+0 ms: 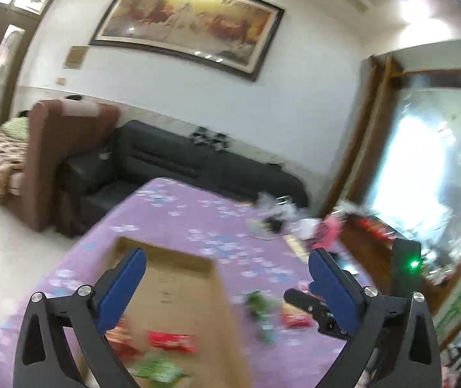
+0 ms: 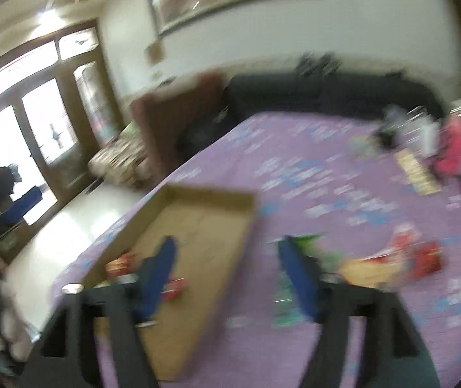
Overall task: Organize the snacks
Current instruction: 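Carry both red snacks over the tray and release them inside, then grasp a red cake packet with the right gripper while the left gripper grasps a green candy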
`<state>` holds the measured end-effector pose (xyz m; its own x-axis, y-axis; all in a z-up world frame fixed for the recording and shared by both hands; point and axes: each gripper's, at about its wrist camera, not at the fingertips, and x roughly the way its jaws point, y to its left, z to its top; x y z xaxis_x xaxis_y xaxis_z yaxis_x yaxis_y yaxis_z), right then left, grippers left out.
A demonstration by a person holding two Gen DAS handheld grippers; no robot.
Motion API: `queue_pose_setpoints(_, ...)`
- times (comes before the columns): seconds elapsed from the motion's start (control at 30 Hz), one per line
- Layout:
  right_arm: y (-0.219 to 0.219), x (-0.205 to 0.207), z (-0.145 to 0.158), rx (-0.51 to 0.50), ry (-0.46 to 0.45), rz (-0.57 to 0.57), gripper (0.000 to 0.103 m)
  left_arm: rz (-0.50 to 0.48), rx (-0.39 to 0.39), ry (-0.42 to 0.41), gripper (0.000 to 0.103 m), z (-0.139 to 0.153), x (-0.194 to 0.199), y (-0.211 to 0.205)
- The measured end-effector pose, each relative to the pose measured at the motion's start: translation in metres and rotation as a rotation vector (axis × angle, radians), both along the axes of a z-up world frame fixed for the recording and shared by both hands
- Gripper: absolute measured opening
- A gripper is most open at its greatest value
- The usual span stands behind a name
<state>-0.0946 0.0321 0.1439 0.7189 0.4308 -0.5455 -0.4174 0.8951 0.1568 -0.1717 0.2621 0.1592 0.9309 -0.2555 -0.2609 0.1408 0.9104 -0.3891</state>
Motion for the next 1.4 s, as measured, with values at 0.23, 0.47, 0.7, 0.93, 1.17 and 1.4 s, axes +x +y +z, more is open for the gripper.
queue_pose_setpoints(0.23, -0.15, 0.026, -0.032, 0.074, 0.164, -0.313, 0.089, -0.072, -0.062, 0.191, 0.102, -0.041, 0.025, -0.032)
queue_pose_setpoints(0.47, -0.19, 0.038, -0.068, 0.111, 0.289, -0.321, 0.059, -0.131, -0.036, 0.297, 0.102, -0.062, 0.033, -0.066)
queue_pose_setpoints(0.7, -0.138, 0.071, -0.078, 0.081, 0.298, -0.152, 0.057, -0.182, 0.043, 0.335, 0.102, -0.069, 0.029, -0.095)
queue_pose_setpoints(0.93, -0.1, 0.093, -0.102, 0.085, 0.4, -0.019, 0.056, -0.191, 0.055, 0.357, 0.102, -0.071, 0.031, -0.1)
queue_pose_setpoints(1.17, -0.1, 0.059, -0.091, 0.093, 0.413, 0.084, 0.056, -0.222, 0.097, 0.366, 0.102, -0.08, 0.035, -0.109)
queue_pose_setpoints(1.4, -0.063, 0.052, -0.104, -0.135, 0.316, 0.068, 0.055, -0.261, 0.138, 0.386, 0.101, -0.085, 0.037, -0.125)
